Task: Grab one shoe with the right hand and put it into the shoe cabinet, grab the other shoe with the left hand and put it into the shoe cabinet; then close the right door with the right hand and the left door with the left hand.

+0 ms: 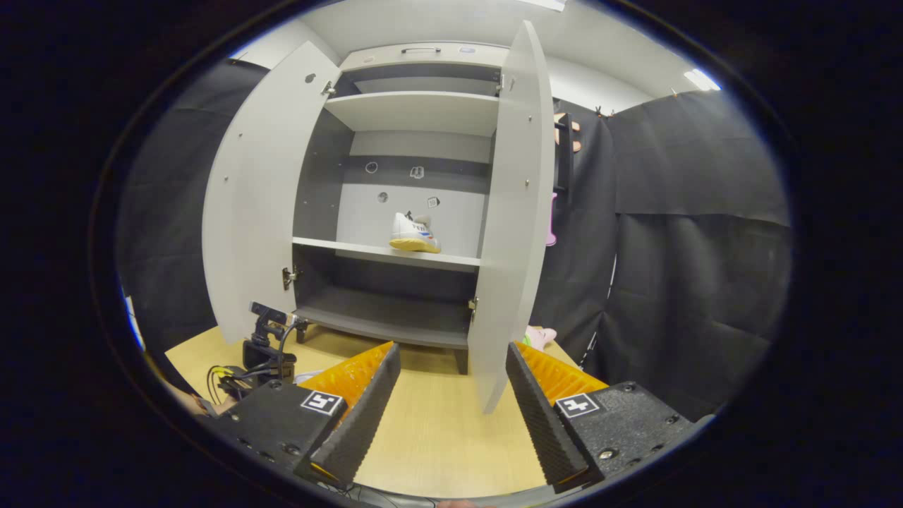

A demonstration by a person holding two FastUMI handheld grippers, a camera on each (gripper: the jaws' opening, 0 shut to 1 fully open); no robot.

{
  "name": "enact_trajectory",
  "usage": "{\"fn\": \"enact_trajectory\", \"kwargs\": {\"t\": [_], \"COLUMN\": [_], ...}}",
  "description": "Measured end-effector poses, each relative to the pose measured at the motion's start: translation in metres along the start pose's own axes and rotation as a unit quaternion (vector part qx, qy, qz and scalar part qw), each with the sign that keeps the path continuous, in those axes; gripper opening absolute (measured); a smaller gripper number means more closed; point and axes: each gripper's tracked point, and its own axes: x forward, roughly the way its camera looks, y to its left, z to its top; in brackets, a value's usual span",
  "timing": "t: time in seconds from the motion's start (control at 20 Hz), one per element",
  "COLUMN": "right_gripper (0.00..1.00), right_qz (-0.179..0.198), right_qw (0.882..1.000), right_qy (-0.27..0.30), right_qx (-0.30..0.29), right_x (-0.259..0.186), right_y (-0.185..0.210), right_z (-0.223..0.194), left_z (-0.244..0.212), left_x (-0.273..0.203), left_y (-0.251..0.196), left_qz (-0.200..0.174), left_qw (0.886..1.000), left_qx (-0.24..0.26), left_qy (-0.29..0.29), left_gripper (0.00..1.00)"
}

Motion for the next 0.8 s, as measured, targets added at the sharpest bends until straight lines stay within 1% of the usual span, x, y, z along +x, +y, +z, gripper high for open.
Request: {"fn": "enact_trajectory", "kwargs": {"t": [0.15, 0.3, 0.45, 0.5, 0.6, 0.7, 0.8], "right_gripper": [0.95, 0.95, 0.95, 0.95, 0.94, 0.94, 0.95], "right_qz": [0.005, 0.019, 0.038, 0.044, 0.052, 0.057, 0.06], "right_qw": [1.0, 0.999, 0.998, 0.998, 0.997, 0.997, 0.996], "right_qy": [-0.016, -0.028, -0.041, -0.046, -0.051, -0.055, -0.06], "right_qx": [-0.003, 0.001, 0.003, 0.005, 0.005, 0.003, -0.001], "right_x": [-0.004, -0.005, -0.008, -0.01, -0.014, -0.018, -0.023], "right_y": [0.004, 0.013, 0.026, 0.029, 0.033, 0.036, 0.037], "right_z": [0.009, 0.018, 0.029, 0.031, 0.035, 0.038, 0.042], "left_z": [0.057, 0.133, 0.214, 0.242, 0.295, 0.337, 0.369], "left_x": [-0.049, -0.104, -0.14, -0.145, -0.146, -0.133, -0.105], "left_y": [-0.008, -0.017, -0.027, -0.026, -0.021, -0.019, -0.015], "left_qz": [-0.011, -0.023, -0.036, -0.034, -0.017, -0.009, -0.002], "left_qw": [0.999, 0.995, 0.99, 0.988, 0.984, 0.984, 0.986], "left_qx": [-0.006, -0.013, -0.025, -0.025, -0.022, -0.031, -0.054], "left_qy": [-0.043, -0.093, -0.135, -0.149, -0.176, -0.178, -0.159], "left_gripper": [0.0, 0.0, 0.0, 0.0, 0.0, 0.0, 0.0]}}
